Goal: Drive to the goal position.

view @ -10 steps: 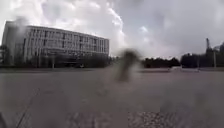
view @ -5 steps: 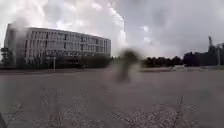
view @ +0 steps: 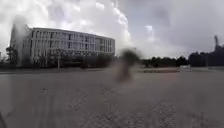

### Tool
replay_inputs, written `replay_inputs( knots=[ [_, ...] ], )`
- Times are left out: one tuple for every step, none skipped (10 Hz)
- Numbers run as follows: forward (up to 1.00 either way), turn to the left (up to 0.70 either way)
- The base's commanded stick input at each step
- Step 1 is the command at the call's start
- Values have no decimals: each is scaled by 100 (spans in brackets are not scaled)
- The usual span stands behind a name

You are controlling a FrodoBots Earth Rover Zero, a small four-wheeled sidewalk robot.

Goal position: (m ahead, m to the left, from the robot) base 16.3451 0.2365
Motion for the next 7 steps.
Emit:
replay_inputs(
  knots=[
    [70,0],
    [70,0],
    [70,0],
    [70,0],
    [70,0],
    [70,0],
    [70,0]
  ],
)
